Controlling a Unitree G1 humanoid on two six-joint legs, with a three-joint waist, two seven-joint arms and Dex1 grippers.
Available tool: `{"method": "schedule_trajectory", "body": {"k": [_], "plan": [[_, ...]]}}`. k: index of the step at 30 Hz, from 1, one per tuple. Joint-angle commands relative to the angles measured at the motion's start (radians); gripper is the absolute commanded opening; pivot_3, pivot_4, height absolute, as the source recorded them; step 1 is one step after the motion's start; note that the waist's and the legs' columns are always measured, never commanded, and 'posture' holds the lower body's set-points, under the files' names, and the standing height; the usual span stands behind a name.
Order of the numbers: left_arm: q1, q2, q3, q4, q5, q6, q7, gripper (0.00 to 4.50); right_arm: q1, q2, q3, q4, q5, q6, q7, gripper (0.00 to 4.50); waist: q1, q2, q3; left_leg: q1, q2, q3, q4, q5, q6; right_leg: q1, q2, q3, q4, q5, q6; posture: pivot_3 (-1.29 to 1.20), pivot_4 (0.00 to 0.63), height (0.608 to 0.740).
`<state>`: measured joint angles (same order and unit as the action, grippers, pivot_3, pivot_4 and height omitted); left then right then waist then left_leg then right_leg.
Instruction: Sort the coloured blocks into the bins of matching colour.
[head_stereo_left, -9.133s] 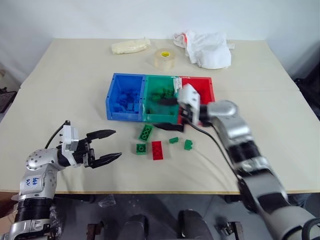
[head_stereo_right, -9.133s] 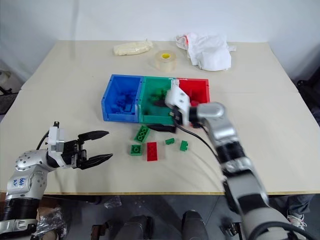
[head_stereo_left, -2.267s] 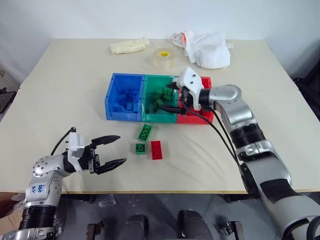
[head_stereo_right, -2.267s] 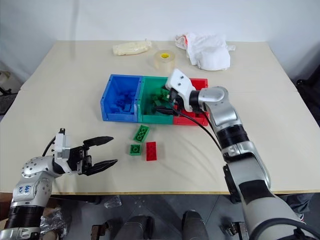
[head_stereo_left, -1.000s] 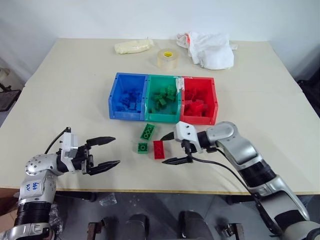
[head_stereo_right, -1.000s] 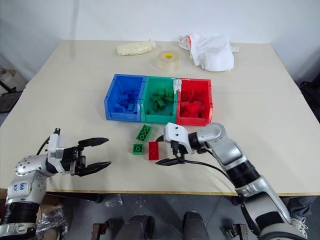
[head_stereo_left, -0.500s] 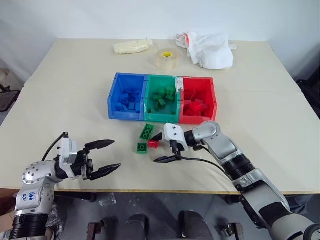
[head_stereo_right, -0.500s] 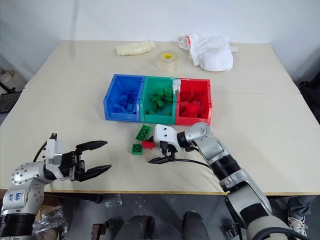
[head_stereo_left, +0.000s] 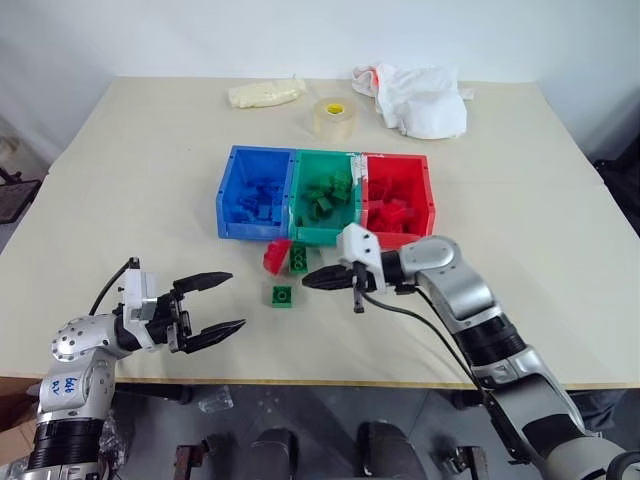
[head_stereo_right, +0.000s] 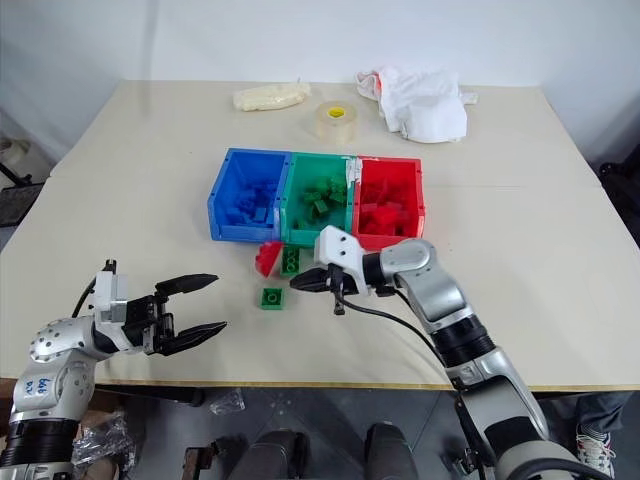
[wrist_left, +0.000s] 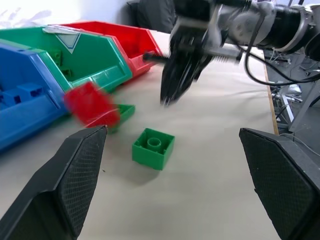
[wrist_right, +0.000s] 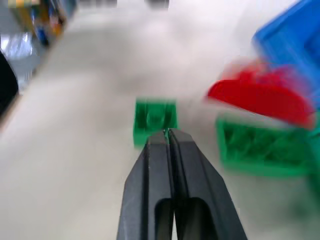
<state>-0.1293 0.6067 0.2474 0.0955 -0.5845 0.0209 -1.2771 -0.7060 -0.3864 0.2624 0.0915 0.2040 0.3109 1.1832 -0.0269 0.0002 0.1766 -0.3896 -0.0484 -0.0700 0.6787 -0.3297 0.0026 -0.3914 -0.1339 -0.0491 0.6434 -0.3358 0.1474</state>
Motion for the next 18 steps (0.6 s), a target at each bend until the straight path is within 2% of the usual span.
{"method": "schedule_trajectory", "body": {"k": [1,7,10,18], "plan": [[-0.02,-0.003,-0.005,0.014,-0.002,-0.013,-0.017,4.5,0.016,-0.053,-0.084,-0.118,0.056,0.075,-0.037,0.02,0.001,0.0,0.0,0.0,0.0,0.0,0.0,0.0,0.0,0.0,0.0,0.0,0.0,0.0,0.0,0.0,0.15,0.74],[-0.059,-0.012,-0.022,0.056,0.005,-0.022,-0.028,4.5,0.063,-0.133,-0.082,-0.18,0.055,0.142,-0.05,0.02,-0.001,0.0,0.0,0.0,0.0,0.0,-0.001,0.0,0.0,0.0,0.0,0.0,0.0,0.0,0.0,0.0,0.15,0.74],[-0.066,-0.01,-0.023,0.07,0.006,-0.029,-0.034,4.5,0.081,-0.162,-0.068,-0.207,0.058,0.178,-0.041,0.55,-0.003,0.0,0.0,0.0,0.0,0.001,-0.001,0.0,0.0,-0.001,0.0,0.001,0.0,0.0,0.0,0.0,0.15,0.74],[-0.053,0.0,-0.01,0.075,0.008,-0.036,-0.031,4.5,0.123,-0.208,-0.084,-0.225,0.084,0.171,-0.007,3.25,0.001,0.0,0.0,0.0,0.0,0.001,-0.001,0.0,0.0,0.0,0.0,0.001,0.0,0.0,0.0,0.0,0.15,0.74]]}}
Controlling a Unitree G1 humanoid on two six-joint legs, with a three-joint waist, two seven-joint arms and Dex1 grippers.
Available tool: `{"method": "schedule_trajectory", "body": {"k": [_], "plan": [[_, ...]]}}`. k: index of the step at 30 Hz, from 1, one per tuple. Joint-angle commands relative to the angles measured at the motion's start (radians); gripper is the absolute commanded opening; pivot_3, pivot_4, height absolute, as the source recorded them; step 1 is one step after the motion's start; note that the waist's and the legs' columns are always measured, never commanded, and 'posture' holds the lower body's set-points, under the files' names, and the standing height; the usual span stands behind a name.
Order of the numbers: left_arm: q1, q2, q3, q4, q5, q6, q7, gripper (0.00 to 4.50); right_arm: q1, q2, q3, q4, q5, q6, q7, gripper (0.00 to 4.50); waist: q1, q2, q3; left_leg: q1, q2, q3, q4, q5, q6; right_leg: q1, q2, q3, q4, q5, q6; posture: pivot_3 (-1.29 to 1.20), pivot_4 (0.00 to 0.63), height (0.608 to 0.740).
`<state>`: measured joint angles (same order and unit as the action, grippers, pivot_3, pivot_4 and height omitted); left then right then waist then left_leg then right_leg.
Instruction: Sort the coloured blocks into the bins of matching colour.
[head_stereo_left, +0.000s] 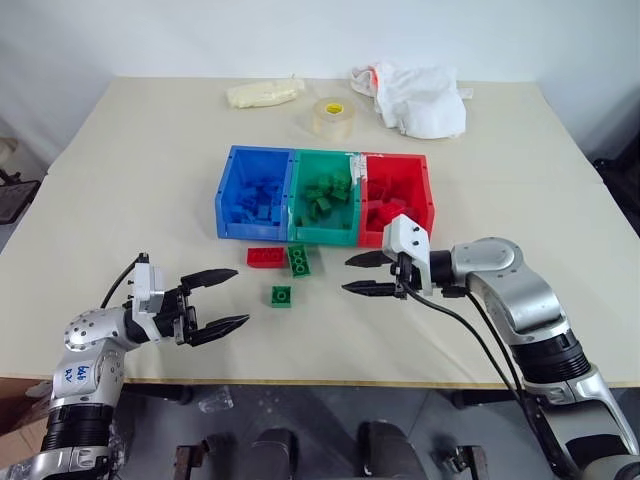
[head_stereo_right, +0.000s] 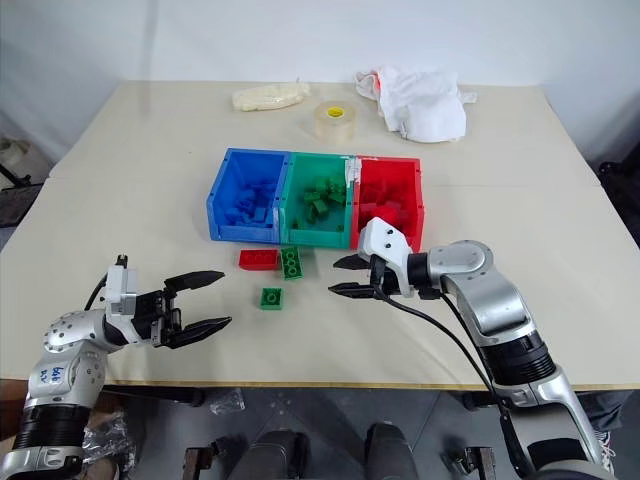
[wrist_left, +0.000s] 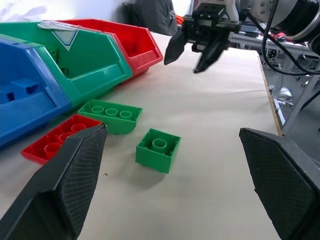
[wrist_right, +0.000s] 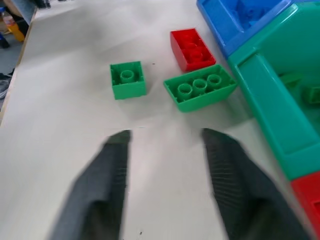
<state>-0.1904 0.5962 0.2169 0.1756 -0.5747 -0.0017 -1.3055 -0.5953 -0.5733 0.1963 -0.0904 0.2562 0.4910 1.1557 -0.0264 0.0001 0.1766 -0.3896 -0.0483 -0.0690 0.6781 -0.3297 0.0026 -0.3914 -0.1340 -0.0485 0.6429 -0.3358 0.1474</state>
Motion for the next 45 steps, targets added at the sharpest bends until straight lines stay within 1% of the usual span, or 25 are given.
{"method": "schedule_trajectory", "body": {"k": [1,3,4,8,11,17,22,28,33,37,39,42,45], "plan": [[0.012,0.011,0.023,-0.009,-0.002,-0.012,-0.001,4.5,0.023,-0.032,-0.023,-0.046,0.041,-0.013,0.034,3.6,0.001,0.0,0.0,0.0,0.0,0.0,0.0,0.0,0.0,0.0,0.0,0.0,0.0,0.0,0.0,0.0,0.15,0.74],[0.016,0.013,0.025,-0.012,-0.003,-0.011,0.002,4.5,0.038,-0.05,-0.032,-0.049,0.054,-0.018,0.053,4.24,0.002,0.0,0.0,0.0,0.0,0.0,0.0,0.0,0.0,0.0,0.0,0.0,0.0,0.0,0.0,0.0,0.15,0.74],[0.018,0.013,0.026,-0.013,-0.003,-0.011,0.003,4.5,0.045,-0.059,-0.036,-0.05,0.06,-0.02,0.061,4.45,0.002,0.0,0.0,0.0,0.0,0.0,0.0,0.0,0.0,0.0,0.0,0.0,0.0,0.0,0.0,0.0,0.15,0.74],[0.03,0.013,0.03,-0.025,-0.007,-0.01,0.006,4.5,0.098,-0.124,-0.055,-0.054,0.087,-0.041,0.114,4.45,0.002,0.0,0.0,0.0,0.0,0.0,0.0,0.0,0.0,0.0,0.0,0.0,-0.001,0.0,0.0,0.0,0.15,0.74],[0.033,0.014,0.031,-0.027,-0.007,-0.009,0.007,4.5,0.115,-0.153,-0.057,-0.049,0.087,-0.057,0.125,4.45,0.002,0.0,0.0,0.0,0.0,0.0,0.0,0.0,0.0,0.001,0.0,0.0,-0.001,0.0,0.0,0.0,0.15,0.74],[0.051,0.02,0.02,-0.054,0.005,-0.004,0.01,4.5,0.131,-0.155,-0.073,-0.039,0.086,-0.086,0.104,4.45,0.001,0.0,0.0,0.0,0.0,0.0,0.0,0.0,0.0,0.001,0.0,0.0,-0.002,0.0,0.0,0.0,0.15,0.74],[0.13,0.077,0.042,-0.138,0.027,0.015,0.036,4.5,0.185,-0.211,-0.124,-0.038,0.122,-0.138,0.17,4.45,0.004,0.0,0.0,0.0,0.0,0.0,0.0,0.0,0.0,0.001,0.0,0.0,-0.004,0.0,0.0,0.0,0.15,0.74],[0.257,0.168,0.097,-0.254,0.062,0.068,0.116,4.5,0.198,-0.254,-0.166,0.006,0.151,-0.173,0.228,4.45,0.004,0.0,0.0,0.0,0.001,0.0,-0.001,0.0,0.0,0.002,0.0,0.0,-0.01,0.0,0.0,0.0,0.15,0.74],[0.301,0.181,0.109,-0.337,0.056,0.097,0.153,4.5,0.198,-0.254,-0.181,0.032,0.169,-0.192,0.255,4.45,0.005,0.0,0.0,0.0,0.001,0.0,-0.001,0.0,0.0,0.003,0.0,0.001,-0.012,0.0,0.0,0.0,0.15,0.74],[0.276,0.16,0.054,-0.396,0.082,0.118,0.203,4.5,0.203,-0.248,-0.207,0.049,0.202,-0.206,0.27,4.45,0.019,0.0,0.0,0.0,0.002,0.0,-0.001,0.0,0.0,0.005,0.0,0.001,-0.015,0.0,0.0,0.0,0.15,0.74],[0.234,0.14,-0.003,-0.399,0.116,0.127,0.236,4.5,0.209,-0.249,-0.224,0.05,0.211,-0.211,0.266,4.45,0.027,0.0,0.0,0.001,0.002,0.0,-0.001,0.0,0.0,0.007,0.0,0.001,-0.016,0.0,0.0,0.0,0.15,0.74],[0.148,0.096,-0.103,-0.366,0.197,0.128,0.293,4.5,0.219,-0.246,-0.259,0.034,0.235,-0.208,0.246,4.45,0.036,0.001,0.0,0.001,0.001,-0.002,0.0,0.0,0.0,0.008,0.0,0.0,-0.016,0.0,0.0,0.0,0.15,0.74],[0.067,0.049,-0.179,-0.31,0.27,0.131,0.348,4.5,0.241,-0.238,-0.296,0.005,0.27,-0.212,0.235,4.45,0.041,0.001,0.0,0.002,0.001,-0.001,0.001,0.0,0.0,0.009,0.0,-0.002,-0.016,0.0,0.0,0.0,0.15,0.74]]}}
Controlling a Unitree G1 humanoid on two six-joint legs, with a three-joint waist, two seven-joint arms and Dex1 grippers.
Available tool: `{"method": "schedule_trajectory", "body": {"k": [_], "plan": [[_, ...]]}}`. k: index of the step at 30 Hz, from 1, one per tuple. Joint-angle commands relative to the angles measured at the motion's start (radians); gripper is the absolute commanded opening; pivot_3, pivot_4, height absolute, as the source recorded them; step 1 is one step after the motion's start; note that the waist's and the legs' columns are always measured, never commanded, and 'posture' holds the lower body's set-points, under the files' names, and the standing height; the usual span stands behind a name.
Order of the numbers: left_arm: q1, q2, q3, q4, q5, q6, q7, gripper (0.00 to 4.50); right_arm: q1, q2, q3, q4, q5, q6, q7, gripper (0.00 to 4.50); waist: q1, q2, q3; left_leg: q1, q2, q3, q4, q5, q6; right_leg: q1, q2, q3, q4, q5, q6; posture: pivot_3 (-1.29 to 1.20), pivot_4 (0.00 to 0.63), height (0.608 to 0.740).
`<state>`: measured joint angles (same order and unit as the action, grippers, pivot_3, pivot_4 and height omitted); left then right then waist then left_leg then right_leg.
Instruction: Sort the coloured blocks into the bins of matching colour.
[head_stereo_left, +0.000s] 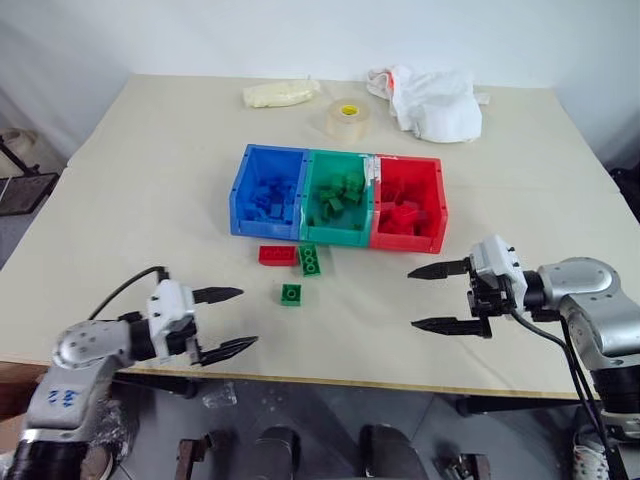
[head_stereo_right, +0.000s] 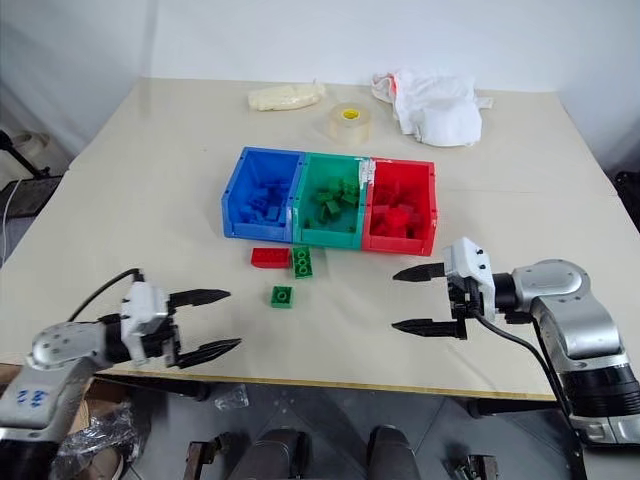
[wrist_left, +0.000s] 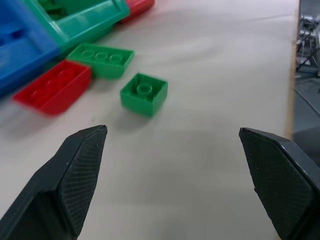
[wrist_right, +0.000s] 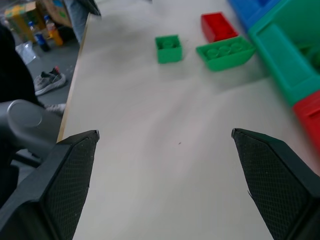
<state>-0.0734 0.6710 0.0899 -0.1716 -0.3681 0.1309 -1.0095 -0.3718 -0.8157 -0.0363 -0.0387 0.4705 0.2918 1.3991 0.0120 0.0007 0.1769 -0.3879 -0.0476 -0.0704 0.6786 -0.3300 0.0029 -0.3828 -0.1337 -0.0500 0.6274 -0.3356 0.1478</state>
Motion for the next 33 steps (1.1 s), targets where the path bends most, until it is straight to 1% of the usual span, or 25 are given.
{"method": "schedule_trajectory", "body": {"k": [1,5,11,14,20,21,22,25,28,32,33], "plan": [[-0.082,-0.041,-0.077,0.069,0.091,-0.009,0.066,4.5,0.03,0.004,-0.076,-0.059,0.063,-0.013,-0.016,4.45,0.004,0.0,0.0,0.0,0.0,0.0,0.0,0.0,0.0,0.0,0.0,0.0,0.0,0.0,0.0,0.0,0.15,0.74],[-0.201,-0.09,-0.154,0.219,0.187,-0.073,0.095,4.5,0.087,0.002,-0.109,-0.114,0.072,-0.007,-0.067,4.45,0.009,0.0,0.0,0.0,0.0,0.001,0.0,0.0,0.0,0.0,0.001,-0.001,0.001,0.0,0.0,0.0,0.15,0.74],[-0.324,-0.134,-0.227,0.395,0.232,-0.161,0.04,4.5,0.174,0.002,-0.15,-0.196,0.084,0.005,-0.145,4.45,0.012,0.0,0.0,0.001,0.0,0.001,0.001,0.0,0.0,0.001,0.001,-0.002,0.002,0.0,0.001,0.0,0.15,0.74],[-0.359,-0.154,-0.233,0.425,0.227,-0.152,0.034,3.91,0.207,0.003,-0.168,-0.231,0.094,0.012,-0.18,4.5,0.015,0.0,0.0,0.001,0.0,0.001,0.002,0.0,0.0,0.004,0.001,-0.002,0.001,0.001,0.002,0.0,0.15,0.74],[-0.379,-0.163,-0.241,0.418,0.205,-0.143,-0.021,2.06,0.247,-0.003,-0.191,-0.265,0.098,0.017,-0.221,4.5,0.013,0.0,0.0,0.001,0.0,0.0,0.002,0.0,0.001,0.004,0.002,-0.002,0.001,0.001,0.002,0.0,0.15,0.74],[-0.379,-0.164,-0.239,0.41,0.199,-0.138,-0.025,1.68,0.249,-0.004,-0.192,-0.267,0.098,0.017,-0.225,4.5,0.012,0.0,0.0,0.001,0.0,0.0,0.002,0.0,0.001,0.005,0.002,-0.002,0.001,0.001,0.002,0.0,0.15,0.74],[-0.379,-0.167,-0.231,0.39,0.189,-0.132,-0.023,1.47,0.251,-0.005,-0.195,-0.269,0.097,0.017,-0.231,4.5,0.012,0.0,0.0,0.001,0.0,0.0,0.002,0.0,0.001,0.004,0.002,-0.002,0.001,0.001,0.002,0.0,0.15,0.74],[-0.386,-0.178,-0.205,0.316,0.147,-0.085,-0.011,1.48,0.256,-0.006,-0.202,-0.273,0.096,0.019,-0.245,4.5,0.012,0.0,0.0,0.001,0.0,0.0,0.002,0.0,0.001,0.004,0.002,-0.002,0.001,0.001,0.002,0.0,0.15,0.74],[-0.421,-0.196,-0.172,0.26,0.064,0.025,-0.014,1.48,0.258,-0.009,-0.204,-0.274,0.095,0.021,-0.257,4.5,0.014,0.0,0.0,0.001,0.0,-0.001,0.002,0.0,0.001,0.005,0.001,-0.002,0.001,0.001,0.002,0.0,0.15,0.74],[-0.539,-0.221,-0.154,0.253,0.071,0.068,0.055,1.48,0.257,-0.007,-0.204,-0.28,0.096,0.025,-0.28,4.5,0.014,0.0,0.0,0.001,0.0,-0.001,0.003,0.0,0.001,0.005,0.002,-0.003,0.001,0.001,0.002,0.0,0.15,0.74],[-0.581,-0.234,-0.155,0.291,0.09,0.07,0.083,1.48,0.258,-0.006,-0.204,-0.282,0.095,0.025,-0.287,4.5,0.014,0.0,0.0,0.001,-0.001,-0.001,0.003,0.0,0.001,0.005,0.002,-0.003,0.001,0.001,0.002,0.0,0.15,0.74]]}}
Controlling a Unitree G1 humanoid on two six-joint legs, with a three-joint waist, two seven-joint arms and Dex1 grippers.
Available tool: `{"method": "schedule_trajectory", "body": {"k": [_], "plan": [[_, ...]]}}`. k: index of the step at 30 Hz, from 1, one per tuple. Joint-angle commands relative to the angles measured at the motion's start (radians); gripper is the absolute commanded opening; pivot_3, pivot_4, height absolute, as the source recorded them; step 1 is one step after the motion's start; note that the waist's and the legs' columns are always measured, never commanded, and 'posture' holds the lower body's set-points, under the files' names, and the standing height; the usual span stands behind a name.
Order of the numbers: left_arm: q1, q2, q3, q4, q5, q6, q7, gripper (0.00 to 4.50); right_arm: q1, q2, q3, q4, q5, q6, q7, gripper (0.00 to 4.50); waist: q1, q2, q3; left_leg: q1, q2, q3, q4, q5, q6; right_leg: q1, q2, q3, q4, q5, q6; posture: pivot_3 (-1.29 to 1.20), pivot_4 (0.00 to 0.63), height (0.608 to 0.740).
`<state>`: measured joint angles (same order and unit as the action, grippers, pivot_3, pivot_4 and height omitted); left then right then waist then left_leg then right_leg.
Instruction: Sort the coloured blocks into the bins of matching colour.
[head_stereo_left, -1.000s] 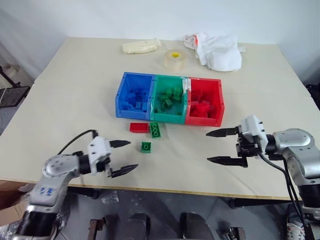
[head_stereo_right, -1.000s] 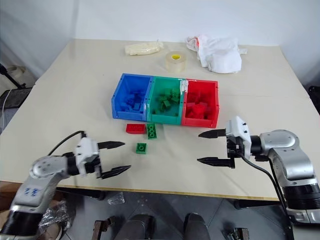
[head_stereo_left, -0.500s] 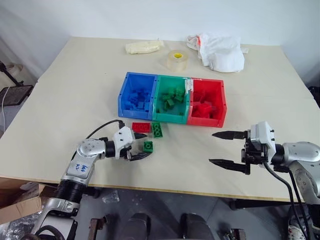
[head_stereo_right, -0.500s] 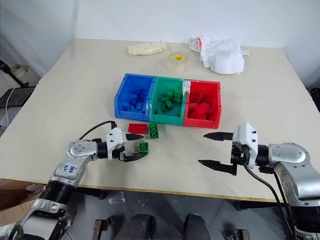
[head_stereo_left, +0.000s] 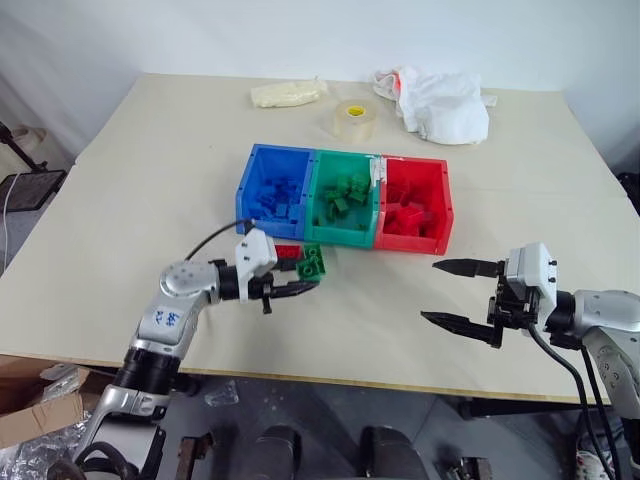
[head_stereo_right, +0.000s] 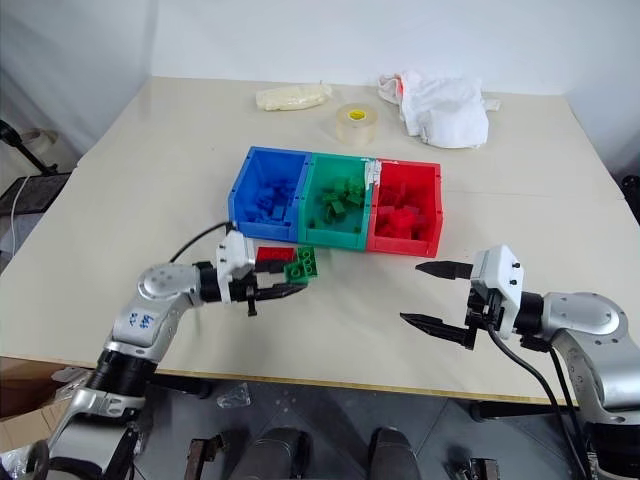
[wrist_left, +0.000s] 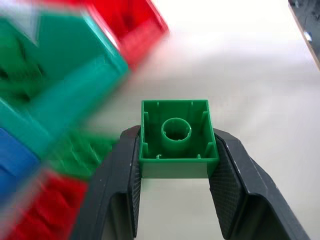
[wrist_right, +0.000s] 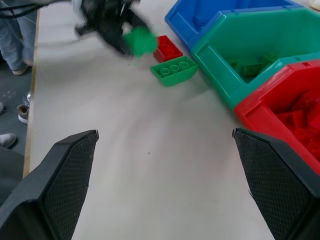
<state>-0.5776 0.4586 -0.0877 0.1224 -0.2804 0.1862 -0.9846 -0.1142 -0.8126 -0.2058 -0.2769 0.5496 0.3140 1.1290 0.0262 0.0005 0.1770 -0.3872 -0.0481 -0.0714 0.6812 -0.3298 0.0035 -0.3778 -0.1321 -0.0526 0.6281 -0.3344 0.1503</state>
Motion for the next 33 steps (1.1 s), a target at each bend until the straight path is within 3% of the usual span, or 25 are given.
{"method": "schedule_trajectory", "body": {"k": [1,9,13,18,23,26,33], "plan": [[-0.12,-0.035,0.021,0.039,0.021,0.011,0.082,1.48,0.001,-0.008,-0.035,-0.047,0.016,0.002,-0.022,4.5,0.001,0.0,0.0,0.0,0.0,0.0,0.0,0.0,0.0,0.0,0.0,0.0,0.0,0.0,0.0,0.0,0.15,0.74],[-0.407,-0.192,0.022,0.504,0.141,-0.193,0.26,1.48,0.032,-0.007,-0.05,-0.087,0.022,0.015,-0.066,4.5,0.0,-0.001,0.001,0.0,-0.006,0.0,0.0,0.0,0.0,0.0,0.0,-0.001,0.0,0.0,0.001,0.0,0.15,0.74],[-0.507,-0.234,0.028,0.718,0.189,-0.319,0.309,2.8,0.056,-0.006,-0.066,-0.115,0.026,0.023,-0.087,4.5,-0.001,-0.002,0.001,0.0,-0.007,0.0,-0.001,0.0,0.001,0.0,0.0,-0.002,0.0,0.0,0.001,0.0,0.15,0.74],[-0.556,-0.249,0.032,0.824,0.201,-0.405,0.272,4.33,0.076,-0.008,-0.078,-0.135,0.034,0.029,-0.102,4.5,-0.001,-0.002,0.001,0.0,-0.007,0.0,-0.001,0.0,0.001,0.0,0.0,-0.002,0.0,0.0,0.001,0.0,0.15,0.74],[-0.524,-0.211,0.04,0.757,0.17,-0.418,0.132,4.45,0.051,-0.012,-0.065,-0.119,0.036,0.034,-0.092,4.5,-0.002,-0.002,0.001,0.0,-0.007,0.0,-0.001,0.0,0.001,0.0,0.0,-0.002,0.0,0.0,0.001,0.0,0.15,0.74],[-0.443,-0.15,0.042,0.621,0.141,-0.391,0.026,4.45,0.013,-0.018,-0.044,-0.086,0.033,0.031,-0.068,4.5,-0.01,-0.002,0.001,0.0,-0.006,0.0,-0.001,0.0,0.0,0.0,0.0,-0.002,0.0,0.0,0.001,0.0,0.15,0.74],[-0.136,0.081,0.094,0.211,0.044,-0.212,-0.114,4.45,-0.084,-0.024,0.011,0.002,0.023,0.02,0.014,4.5,-0.026,-0.002,0.001,0.0,0.0,-0.001,-0.001,0.0,0.0,0.0,0.0,-0.001,0.001,0.0,0.001,0.0,0.15,0.74]]}}
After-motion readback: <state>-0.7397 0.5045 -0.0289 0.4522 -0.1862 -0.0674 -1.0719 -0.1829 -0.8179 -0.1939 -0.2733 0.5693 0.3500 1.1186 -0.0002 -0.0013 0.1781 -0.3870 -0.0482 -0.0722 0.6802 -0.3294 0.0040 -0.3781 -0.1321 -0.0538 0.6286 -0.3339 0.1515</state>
